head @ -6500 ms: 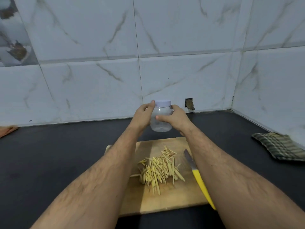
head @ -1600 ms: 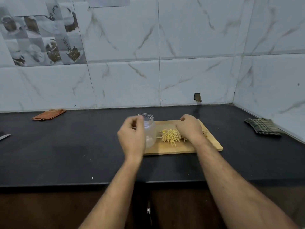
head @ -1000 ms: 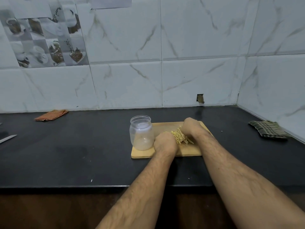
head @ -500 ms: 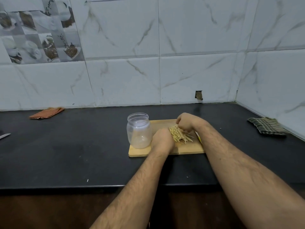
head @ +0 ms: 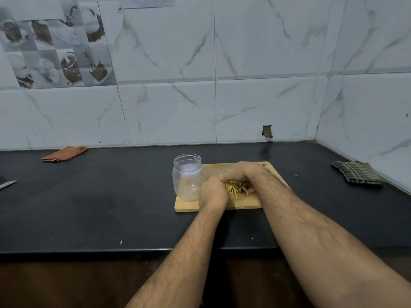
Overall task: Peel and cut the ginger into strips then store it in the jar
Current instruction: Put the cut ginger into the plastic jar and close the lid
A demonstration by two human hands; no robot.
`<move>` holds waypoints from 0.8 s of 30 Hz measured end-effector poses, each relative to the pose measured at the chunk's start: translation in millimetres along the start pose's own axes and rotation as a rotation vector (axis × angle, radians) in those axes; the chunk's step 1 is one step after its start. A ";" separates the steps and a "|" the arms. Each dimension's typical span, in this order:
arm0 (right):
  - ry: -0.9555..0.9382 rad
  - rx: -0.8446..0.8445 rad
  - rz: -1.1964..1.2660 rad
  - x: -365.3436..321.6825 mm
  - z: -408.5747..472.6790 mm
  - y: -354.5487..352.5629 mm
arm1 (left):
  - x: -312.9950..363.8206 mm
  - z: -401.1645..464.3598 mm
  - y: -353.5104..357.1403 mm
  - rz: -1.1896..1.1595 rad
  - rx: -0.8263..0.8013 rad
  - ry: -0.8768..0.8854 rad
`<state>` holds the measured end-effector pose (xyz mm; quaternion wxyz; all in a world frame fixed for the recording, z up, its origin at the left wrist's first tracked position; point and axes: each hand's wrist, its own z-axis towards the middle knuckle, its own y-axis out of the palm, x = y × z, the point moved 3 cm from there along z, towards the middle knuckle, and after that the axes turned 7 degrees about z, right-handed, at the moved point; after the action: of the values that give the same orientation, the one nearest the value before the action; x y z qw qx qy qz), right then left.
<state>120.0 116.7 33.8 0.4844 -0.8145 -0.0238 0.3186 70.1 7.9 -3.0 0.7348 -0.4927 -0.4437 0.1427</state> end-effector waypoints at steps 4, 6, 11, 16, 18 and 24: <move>0.016 0.007 -0.011 -2.6 -3.3 4.2 | -7.9 -5.5 -3.3 -0.043 0.032 0.023; -0.010 -0.002 -0.036 -4.6 -6.9 6.1 | -11.3 -10.6 -4.9 -0.043 0.055 0.048; -0.030 0.073 -0.201 -7.5 -21.8 10.7 | -23.9 -31.8 -17.7 -0.147 0.203 0.107; -0.059 0.145 -0.140 -8.2 -20.0 12.3 | -48.4 -54.1 -40.2 -0.288 0.386 0.017; -0.067 0.153 -0.134 -8.9 -19.6 14.2 | -58.8 -53.9 -42.6 -0.370 0.448 -0.038; -0.117 0.259 -0.156 -11.1 -12.2 13.8 | -69.3 -32.4 -49.4 -0.342 0.550 -0.104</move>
<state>114.0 96.1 32.2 0.6063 -0.7209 -0.0739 0.3274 45.3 -79.7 -0.3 0.8300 -0.1861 -0.5018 0.1570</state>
